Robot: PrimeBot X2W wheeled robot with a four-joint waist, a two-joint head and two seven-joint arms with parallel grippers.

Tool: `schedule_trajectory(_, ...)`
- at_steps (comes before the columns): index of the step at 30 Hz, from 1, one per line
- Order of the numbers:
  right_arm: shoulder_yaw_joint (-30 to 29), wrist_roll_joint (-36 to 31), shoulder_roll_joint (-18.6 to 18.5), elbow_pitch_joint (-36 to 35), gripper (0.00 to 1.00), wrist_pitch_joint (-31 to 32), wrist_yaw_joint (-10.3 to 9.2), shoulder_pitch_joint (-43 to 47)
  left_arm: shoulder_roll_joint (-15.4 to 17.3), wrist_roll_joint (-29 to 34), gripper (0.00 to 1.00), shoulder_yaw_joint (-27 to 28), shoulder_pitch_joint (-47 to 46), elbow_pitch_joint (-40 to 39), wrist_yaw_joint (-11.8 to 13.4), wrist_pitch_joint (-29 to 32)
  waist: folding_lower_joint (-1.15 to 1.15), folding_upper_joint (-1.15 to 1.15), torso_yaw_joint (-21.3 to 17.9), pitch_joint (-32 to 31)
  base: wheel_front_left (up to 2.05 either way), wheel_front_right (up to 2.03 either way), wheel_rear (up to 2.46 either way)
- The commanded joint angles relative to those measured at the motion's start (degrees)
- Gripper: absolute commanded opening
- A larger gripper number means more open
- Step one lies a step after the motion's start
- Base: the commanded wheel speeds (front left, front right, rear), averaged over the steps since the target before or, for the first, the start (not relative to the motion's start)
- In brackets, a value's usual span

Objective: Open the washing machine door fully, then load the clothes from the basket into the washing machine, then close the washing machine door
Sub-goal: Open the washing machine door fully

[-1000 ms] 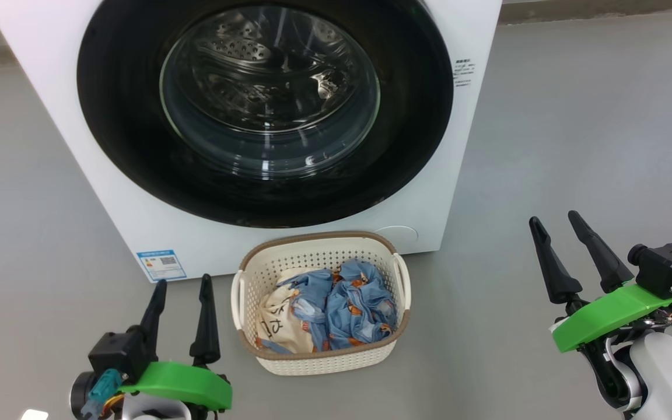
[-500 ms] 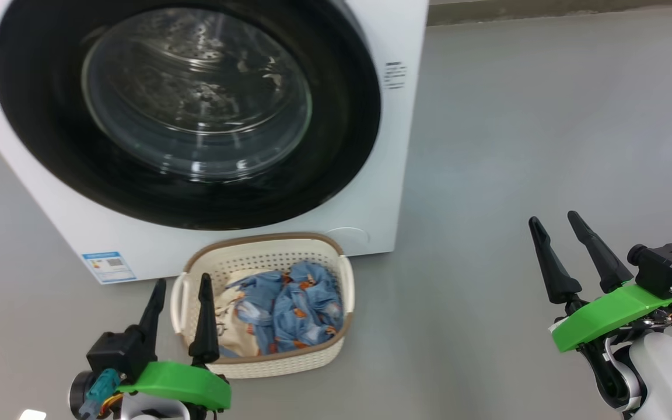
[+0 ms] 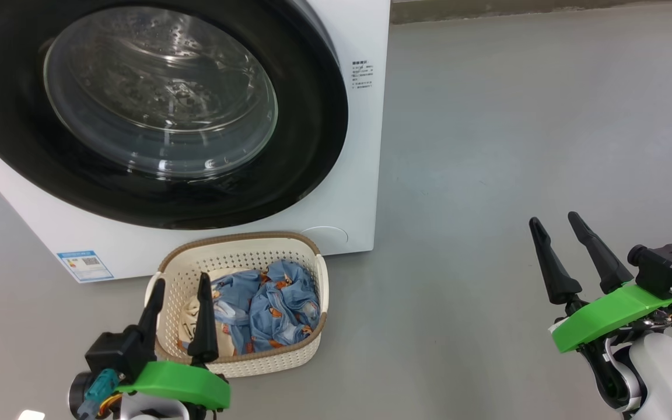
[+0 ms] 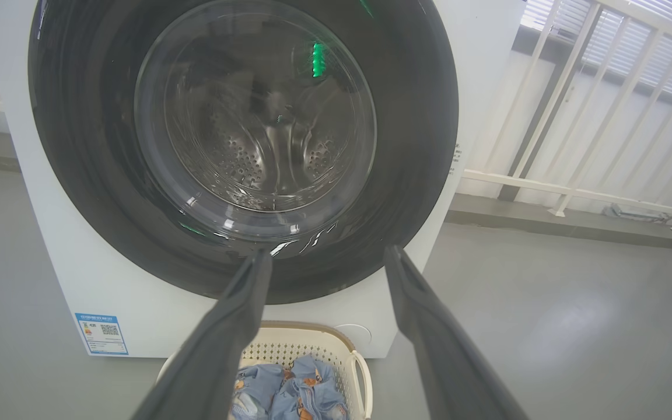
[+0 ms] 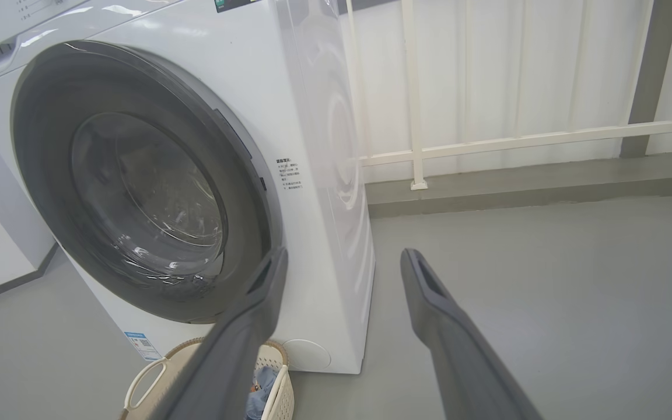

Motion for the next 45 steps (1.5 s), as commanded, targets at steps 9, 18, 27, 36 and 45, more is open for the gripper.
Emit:
schedule_trajectory(9,1.49,0.34,-0.20,-0.95,1.00,-0.70,0.33,-0.34,0.64,-0.44,1.00,1.94,-2.47,-1.91,0.52,-0.69,0.00,0.00,0.00,0.03,0.00,0.00,0.00)
schedule_trajectory(18,1.72,0.62,-0.12,-0.71,1.00,-0.70,0.33,-0.17,0.64,-0.63,1.00,1.99,-2.53,-2.04,0.71,-0.69,0.00,0.00,0.07,0.04,0.00,0.00,0.00)
schedule_trajectory(27,2.30,1.24,0.12,0.25,1.00,-0.70,0.33,0.10,0.64,-0.76,1.00,2.35,-2.45,-2.26,0.74,-0.69,0.00,0.00,0.13,0.09,0.00,0.00,0.00)
schedule_trajectory(36,2.81,1.73,0.32,0.90,1.00,-0.70,0.33,0.14,0.64,-1.11,1.00,2.51,-2.46,-2.25,0.67,-0.69,0.00,0.00,0.12,0.37,0.00,0.00,0.00)
schedule_trajectory(45,2.14,2.36,-0.17,1.10,1.00,-0.70,0.33,-0.59,0.64,-0.96,1.00,3.13,-2.02,-2.39,1.34,-0.69,0.00,0.00,0.61,1.16,0.00,0.00,0.00)
